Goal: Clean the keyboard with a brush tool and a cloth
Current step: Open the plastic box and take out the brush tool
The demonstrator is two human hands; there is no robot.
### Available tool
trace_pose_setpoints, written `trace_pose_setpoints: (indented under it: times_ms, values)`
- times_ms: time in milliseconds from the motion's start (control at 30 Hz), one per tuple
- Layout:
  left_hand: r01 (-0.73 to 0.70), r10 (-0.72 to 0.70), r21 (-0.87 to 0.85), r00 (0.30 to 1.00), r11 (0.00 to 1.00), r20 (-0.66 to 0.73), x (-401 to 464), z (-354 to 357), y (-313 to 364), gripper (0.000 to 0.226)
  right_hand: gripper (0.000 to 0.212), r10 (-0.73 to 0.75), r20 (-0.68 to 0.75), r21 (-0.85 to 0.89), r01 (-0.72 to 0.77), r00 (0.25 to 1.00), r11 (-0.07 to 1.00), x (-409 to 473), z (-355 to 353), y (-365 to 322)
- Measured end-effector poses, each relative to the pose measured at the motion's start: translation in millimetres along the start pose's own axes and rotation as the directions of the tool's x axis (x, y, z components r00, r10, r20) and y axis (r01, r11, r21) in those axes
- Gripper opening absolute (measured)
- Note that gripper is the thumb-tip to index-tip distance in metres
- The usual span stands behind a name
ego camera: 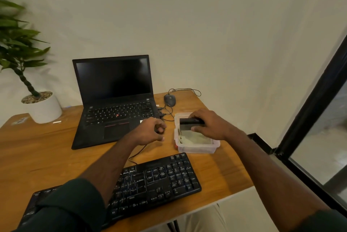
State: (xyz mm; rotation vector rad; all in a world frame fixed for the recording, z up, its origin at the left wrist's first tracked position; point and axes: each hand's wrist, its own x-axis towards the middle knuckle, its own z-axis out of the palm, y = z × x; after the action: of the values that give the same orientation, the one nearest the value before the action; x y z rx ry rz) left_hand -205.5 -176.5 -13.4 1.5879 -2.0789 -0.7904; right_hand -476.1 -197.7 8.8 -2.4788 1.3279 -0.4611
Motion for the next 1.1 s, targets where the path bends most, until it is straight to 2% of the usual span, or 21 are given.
trace_pose_setpoints:
  times_ms: [100, 300, 400, 567, 667, 700, 767, 867, 933, 1000, 1100]
  values:
    - [0.007, -0.008, -0.018, 1.0, 1.0, -0.011, -10.8, -5.4, -6.6, 0.042, 0.035, -0.054, -0.114, 0.201, 0.076, 0.992, 0.977, 0.1, 5.9, -22.3]
    - [0.038, -0.043, -0.078, 0.997, 0.996, -0.062, -43.4, -25.5, -27.9, 0.037, 0.041, 0.069, -0.303, 0.464, 0.084, 0.951, 0.882, 6.6, 38.6, -71.9]
    - [0.072, -0.081, -0.074, 0.99, 0.995, -0.117, -67.6, -37.7, -45.0, 0.036, 0.038, 0.093, -0.272, 0.559, 0.079, 0.958, 0.825, 16.3, 61.6, -93.4]
    - [0.113, -0.127, -0.079, 0.973, 0.99, -0.192, -102.4, -53.1, -70.0, 0.031, 0.022, 0.002, -0.186, 0.627, 0.117, 0.983, 0.77, 30.3, 90.8, -128.6]
    - [0.124, -0.139, -0.077, 0.963, 0.989, -0.229, -117.0, -56.4, -77.5, 0.014, 0.014, -0.003, -0.093, 0.664, 0.064, 0.996, 0.745, 32.4, 100.4, -146.9]
    - [0.124, -0.145, -0.102, 0.961, 0.987, -0.235, -120.7, -56.9, -76.8, 0.012, 0.011, -0.022, -0.075, 0.659, 0.067, 0.997, 0.749, 31.4, 103.2, -152.6]
    - [0.137, -0.196, -0.261, 0.957, 0.956, -0.214, -126.9, -56.5, -68.8, 0.03, 0.018, -0.111, -0.142, 0.558, 0.172, 0.984, 0.812, 30.6, 108.2, -158.5]
    - [0.18, -0.292, -0.555, 0.949, 0.812, -0.119, -131.0, -55.1, -55.5, 0.05, 0.036, -0.234, -0.208, 0.388, 0.3, 0.95, 0.872, 32.0, 115.3, -156.3]
    - [0.154, -0.259, -0.563, 0.959, 0.812, -0.112, -128.5, -51.3, -55.2, 0.046, 0.041, -0.283, -0.221, 0.286, 0.34, 0.933, 0.896, 32.0, 117.0, -155.2]
    - [0.133, -0.23, -0.554, 0.967, 0.822, -0.11, -125.3, -48.4, -57.2, 0.031, 0.044, -0.313, -0.23, 0.204, 0.36, 0.922, 0.91, 30.3, 116.9, -155.4]
    - [0.117, -0.199, -0.648, 0.978, 0.752, -0.055, -122.4, -47.4, -59.2, 0.036, 0.059, -0.231, -0.222, 0.274, 0.288, 0.947, 0.918, 27.0, 112.9, -150.0]
